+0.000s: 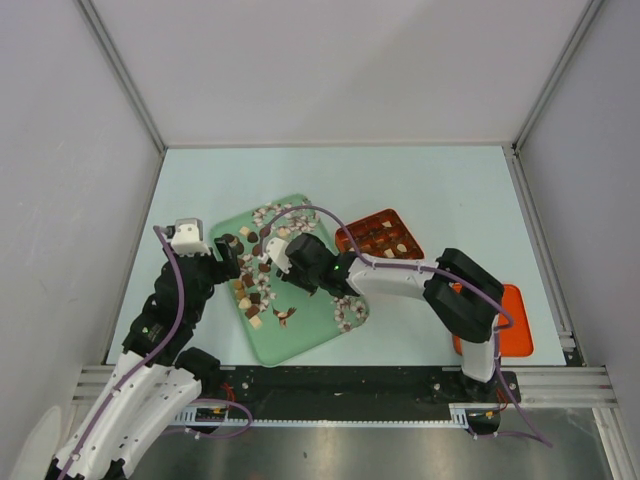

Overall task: Pack the chocolate
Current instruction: Pick up the fake chocolate from the plate.

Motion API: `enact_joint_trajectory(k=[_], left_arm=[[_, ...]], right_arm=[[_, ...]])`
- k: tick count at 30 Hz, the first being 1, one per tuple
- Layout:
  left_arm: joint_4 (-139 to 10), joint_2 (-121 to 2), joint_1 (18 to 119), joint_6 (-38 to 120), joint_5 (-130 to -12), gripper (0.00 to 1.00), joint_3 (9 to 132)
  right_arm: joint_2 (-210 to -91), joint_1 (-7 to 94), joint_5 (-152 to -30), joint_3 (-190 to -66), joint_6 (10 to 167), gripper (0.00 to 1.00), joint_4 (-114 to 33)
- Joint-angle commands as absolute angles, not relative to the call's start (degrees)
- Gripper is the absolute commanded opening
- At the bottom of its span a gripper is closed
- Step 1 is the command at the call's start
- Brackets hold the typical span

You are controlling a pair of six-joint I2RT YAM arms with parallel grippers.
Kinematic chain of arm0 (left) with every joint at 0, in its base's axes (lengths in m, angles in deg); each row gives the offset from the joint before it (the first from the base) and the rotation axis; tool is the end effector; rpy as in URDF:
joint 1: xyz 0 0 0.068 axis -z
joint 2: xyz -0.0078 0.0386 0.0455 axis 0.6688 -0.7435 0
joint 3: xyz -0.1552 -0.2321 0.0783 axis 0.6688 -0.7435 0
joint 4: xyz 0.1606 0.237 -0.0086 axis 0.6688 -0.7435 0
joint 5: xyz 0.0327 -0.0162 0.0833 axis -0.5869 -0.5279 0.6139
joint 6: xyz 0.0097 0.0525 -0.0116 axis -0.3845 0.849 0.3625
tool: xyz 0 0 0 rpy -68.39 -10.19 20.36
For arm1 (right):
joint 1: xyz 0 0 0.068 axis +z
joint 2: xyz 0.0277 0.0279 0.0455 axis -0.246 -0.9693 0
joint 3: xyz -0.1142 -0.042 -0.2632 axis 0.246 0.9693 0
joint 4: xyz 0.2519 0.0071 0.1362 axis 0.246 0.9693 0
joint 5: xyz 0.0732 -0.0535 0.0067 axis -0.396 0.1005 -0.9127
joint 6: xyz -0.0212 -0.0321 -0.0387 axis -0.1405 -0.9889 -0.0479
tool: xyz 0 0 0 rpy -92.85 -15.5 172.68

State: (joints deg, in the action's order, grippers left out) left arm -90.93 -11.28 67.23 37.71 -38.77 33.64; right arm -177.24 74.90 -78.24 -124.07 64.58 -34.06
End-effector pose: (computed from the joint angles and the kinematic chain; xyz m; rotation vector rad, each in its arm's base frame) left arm 0.1269 -0.0434 0.3105 -0.1144 1.8301 -0.0992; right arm 0.2195 0.3841 0.1932 -1.4310 1.8495 0.2811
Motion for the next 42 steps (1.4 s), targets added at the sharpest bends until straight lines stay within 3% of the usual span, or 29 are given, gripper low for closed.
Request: enact_joint_trajectory(k=[1, 37, 39, 40, 41, 42], left_arm=[[-89.47, -11.19, 66.58, 38.61, -37.53, 0.8, 33.86], [-89.12, -11.63, 66.58, 38.79, -37.88, 0.8, 33.86], [-89.12, -11.63, 66.49, 38.88, -37.88, 0.8, 33.86], [-89.12, -11.63, 66.49, 38.88, -37.97, 0.8, 33.86], [-89.12, -11.55, 66.49, 38.88, -37.97, 0.8, 33.86], [-89.12, -11.46, 66.49, 38.79, -37.88, 0.8, 33.86]], right_arm=[[-179.51, 75.32, -77.9, -127.93, 62.3, 0.34, -36.76], [-190.67, 75.24, -79.31, -140.76, 60.81, 0.37, -35.27], [-190.76, 75.24, -79.13, -140.85, 60.81, 0.35, -35.36], [-190.67, 75.24, -78.96, -140.85, 60.98, 0.31, -35.36], [-190.59, 75.24, -78.78, -140.85, 61.07, 0.2, -35.18], [-190.41, 75.24, -78.6, -140.85, 61.16, 0.17, -35.01]])
